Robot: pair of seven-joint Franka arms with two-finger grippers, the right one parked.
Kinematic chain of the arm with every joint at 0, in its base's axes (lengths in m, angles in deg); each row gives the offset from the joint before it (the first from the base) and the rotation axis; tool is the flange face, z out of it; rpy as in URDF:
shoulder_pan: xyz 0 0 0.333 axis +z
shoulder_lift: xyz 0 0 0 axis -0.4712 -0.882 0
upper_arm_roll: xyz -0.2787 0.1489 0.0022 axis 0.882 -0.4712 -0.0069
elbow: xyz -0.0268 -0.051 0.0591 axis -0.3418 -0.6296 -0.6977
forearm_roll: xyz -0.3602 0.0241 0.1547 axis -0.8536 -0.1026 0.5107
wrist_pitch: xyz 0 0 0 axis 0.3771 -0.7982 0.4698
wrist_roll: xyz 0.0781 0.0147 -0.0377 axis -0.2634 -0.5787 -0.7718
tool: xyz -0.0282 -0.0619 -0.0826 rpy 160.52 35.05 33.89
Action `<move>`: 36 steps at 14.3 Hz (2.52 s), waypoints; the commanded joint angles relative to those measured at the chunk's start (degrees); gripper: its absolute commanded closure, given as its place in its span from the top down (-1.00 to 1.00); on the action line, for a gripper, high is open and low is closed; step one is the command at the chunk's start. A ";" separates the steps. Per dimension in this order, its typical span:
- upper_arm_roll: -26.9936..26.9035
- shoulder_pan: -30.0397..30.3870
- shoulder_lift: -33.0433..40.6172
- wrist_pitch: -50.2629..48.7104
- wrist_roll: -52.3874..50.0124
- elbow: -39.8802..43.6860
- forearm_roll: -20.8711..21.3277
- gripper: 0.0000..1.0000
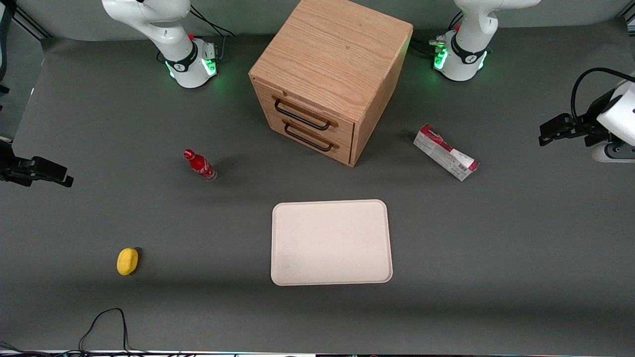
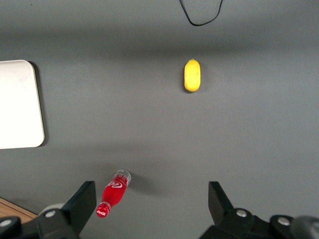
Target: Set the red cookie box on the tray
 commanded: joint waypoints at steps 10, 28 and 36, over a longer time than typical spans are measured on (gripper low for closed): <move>0.39 -0.34 6.96 0.08 0.42 -8.10 0.11 1.00; 6.54 -12.56 32.83 12.83 -51.26 -43.12 -4.81 1.00; 6.36 -10.45 31.78 19.41 -88.17 -45.05 -3.94 1.00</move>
